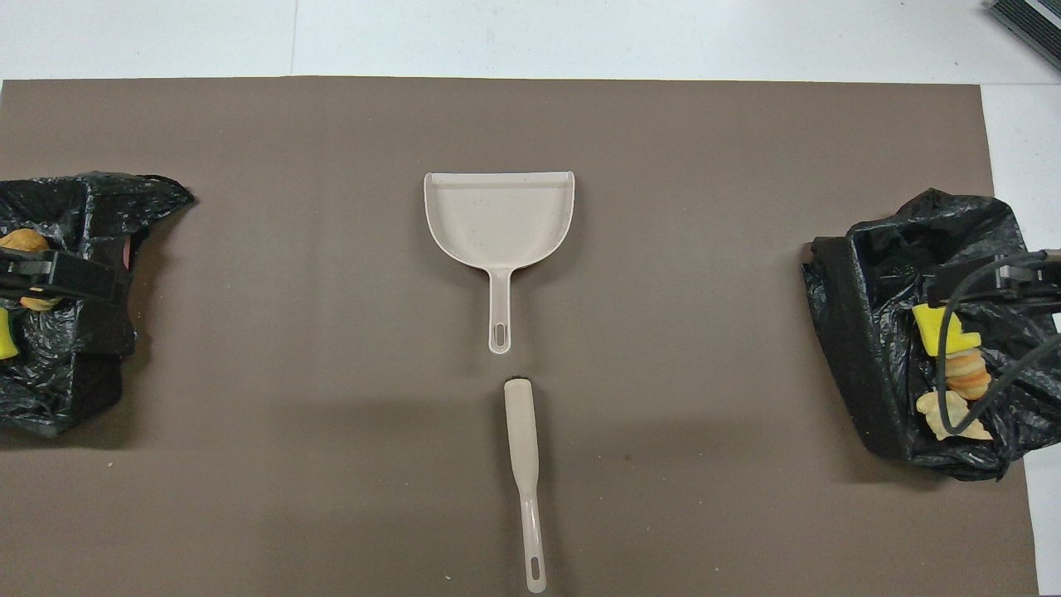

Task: Sweep and dump trash in bin

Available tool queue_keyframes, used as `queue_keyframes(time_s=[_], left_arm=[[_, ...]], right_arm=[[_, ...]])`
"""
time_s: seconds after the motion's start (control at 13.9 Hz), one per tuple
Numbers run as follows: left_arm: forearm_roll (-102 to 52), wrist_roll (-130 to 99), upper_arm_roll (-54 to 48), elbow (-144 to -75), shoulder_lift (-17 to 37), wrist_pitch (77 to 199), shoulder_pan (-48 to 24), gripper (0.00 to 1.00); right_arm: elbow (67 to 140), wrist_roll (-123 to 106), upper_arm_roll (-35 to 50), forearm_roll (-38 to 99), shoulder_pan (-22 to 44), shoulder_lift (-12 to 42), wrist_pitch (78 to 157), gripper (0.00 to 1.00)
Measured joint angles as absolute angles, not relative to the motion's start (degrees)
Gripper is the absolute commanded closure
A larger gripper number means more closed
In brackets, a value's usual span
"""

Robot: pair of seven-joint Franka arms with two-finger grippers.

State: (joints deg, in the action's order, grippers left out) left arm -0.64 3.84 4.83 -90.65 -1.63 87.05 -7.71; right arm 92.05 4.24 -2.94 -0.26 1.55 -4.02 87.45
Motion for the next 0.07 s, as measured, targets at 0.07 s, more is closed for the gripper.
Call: queue_keyframes(time_s=[0.07], left_arm=[[-0.6,3.9,4.8,-90.7,-1.6,86.9,-7.7,0.00]], right_arm=[[92.0,4.2,-2.9,-0.3,1.6,-4.2,87.5,0.00]])
